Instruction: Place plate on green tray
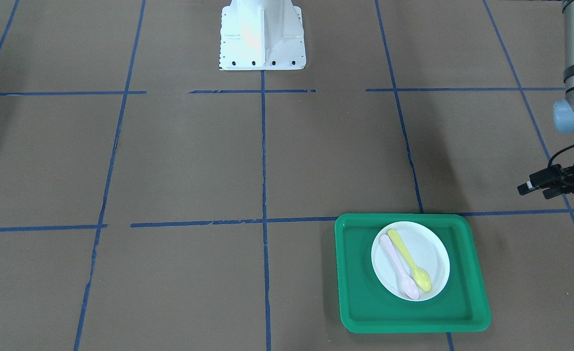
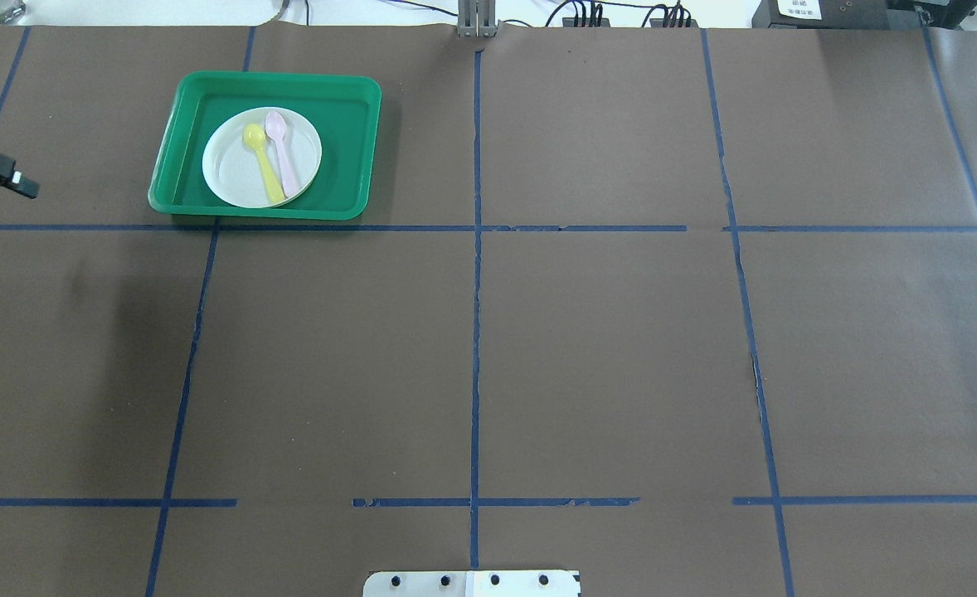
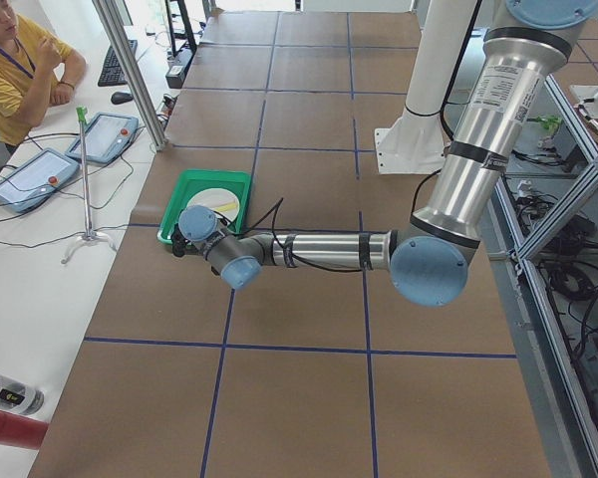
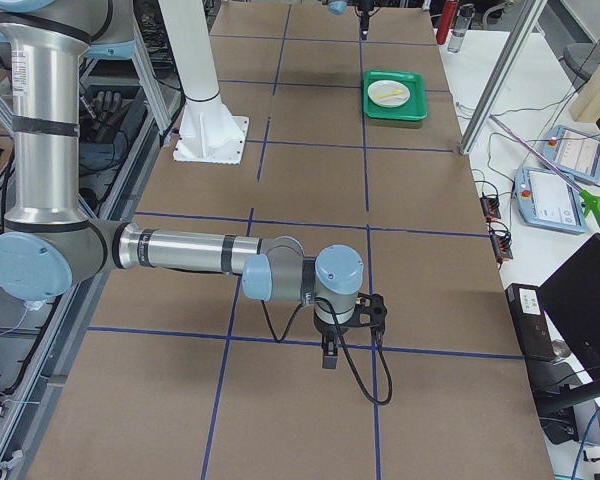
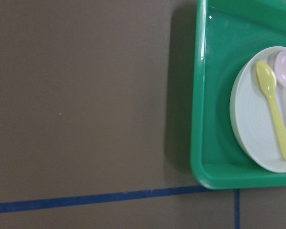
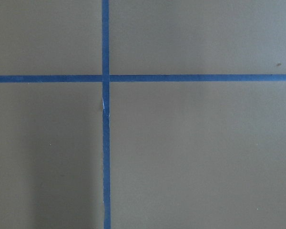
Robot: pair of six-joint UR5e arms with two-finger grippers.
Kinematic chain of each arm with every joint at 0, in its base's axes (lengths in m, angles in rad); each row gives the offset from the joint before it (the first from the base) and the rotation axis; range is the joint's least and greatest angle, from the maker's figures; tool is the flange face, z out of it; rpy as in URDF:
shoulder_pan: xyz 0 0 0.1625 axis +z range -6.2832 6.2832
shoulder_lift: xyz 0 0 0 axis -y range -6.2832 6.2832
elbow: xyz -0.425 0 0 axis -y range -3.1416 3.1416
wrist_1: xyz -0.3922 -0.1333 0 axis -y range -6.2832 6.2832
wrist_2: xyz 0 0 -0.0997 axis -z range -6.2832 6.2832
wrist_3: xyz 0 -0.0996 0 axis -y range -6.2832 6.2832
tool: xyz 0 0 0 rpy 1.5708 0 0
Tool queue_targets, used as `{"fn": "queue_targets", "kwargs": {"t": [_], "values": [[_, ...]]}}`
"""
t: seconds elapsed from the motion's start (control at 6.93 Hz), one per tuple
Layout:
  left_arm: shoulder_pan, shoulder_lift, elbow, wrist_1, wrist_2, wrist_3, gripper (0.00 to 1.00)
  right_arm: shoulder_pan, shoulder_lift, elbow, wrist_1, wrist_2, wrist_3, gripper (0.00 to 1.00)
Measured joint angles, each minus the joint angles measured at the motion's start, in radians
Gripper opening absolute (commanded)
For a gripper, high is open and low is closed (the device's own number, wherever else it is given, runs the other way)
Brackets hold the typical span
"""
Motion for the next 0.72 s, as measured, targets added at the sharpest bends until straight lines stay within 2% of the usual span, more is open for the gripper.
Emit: {"fn": "queue_targets", "kwargs": {"t": [0.29,0.43,0.72], "values": [[-0.063,0.094,-0.015,0.052,0.015,0.162,1.00,0.000,0.000,0.001,0.000,0.000,0.000,1.00],[-0.092,0.108,-0.040,0.128,0.052,0.224,1.00,0.000,0.000,0.000,0.000,0.000,0.000,1.00],[-0.181,0.116,-0.149,0.389,0.161,0.442,1.00,0.000,0.000,0.000,0.000,0.000,0.000,1.00]]}}
